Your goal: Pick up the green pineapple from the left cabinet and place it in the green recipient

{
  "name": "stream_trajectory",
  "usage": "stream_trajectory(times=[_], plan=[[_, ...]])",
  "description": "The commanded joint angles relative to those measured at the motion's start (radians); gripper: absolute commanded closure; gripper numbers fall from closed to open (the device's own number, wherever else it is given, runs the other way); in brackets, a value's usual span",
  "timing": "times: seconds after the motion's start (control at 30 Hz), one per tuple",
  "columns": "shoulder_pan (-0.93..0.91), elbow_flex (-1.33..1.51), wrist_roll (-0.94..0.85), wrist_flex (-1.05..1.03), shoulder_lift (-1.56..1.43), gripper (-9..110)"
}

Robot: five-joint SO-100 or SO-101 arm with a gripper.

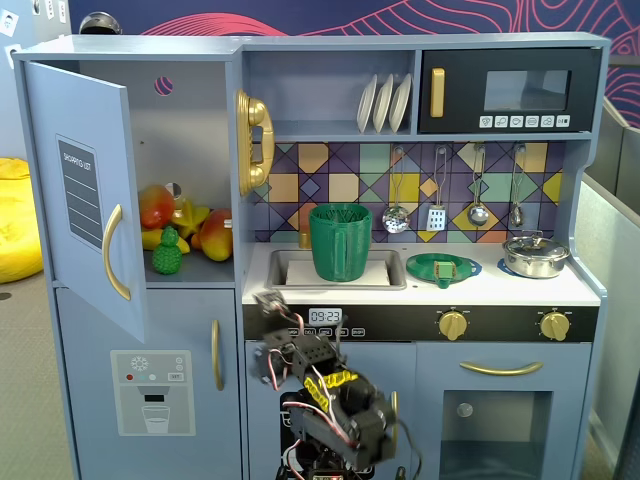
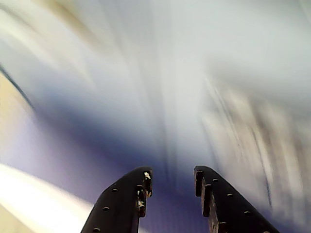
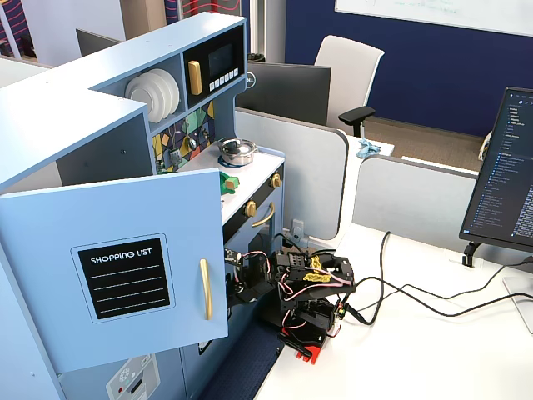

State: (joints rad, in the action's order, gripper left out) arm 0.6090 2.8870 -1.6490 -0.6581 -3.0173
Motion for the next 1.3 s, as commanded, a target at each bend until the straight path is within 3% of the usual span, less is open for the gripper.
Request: stream_trajectory(times=[0.0, 0.2, 0.4, 0.8, 1.27], plan=[[0.121, -0.155, -0.097, 0.345, 0.127, 98], [0.133, -0.368, -0.078, 0.474, 0.35, 83], [0.132, -0.526, -0.083, 0.681, 0.574, 77], [0.124, -0.738, -0.002, 0.923, 0.914, 76], [0.14, -0.968, -0.028, 1.106, 1.232, 72]])
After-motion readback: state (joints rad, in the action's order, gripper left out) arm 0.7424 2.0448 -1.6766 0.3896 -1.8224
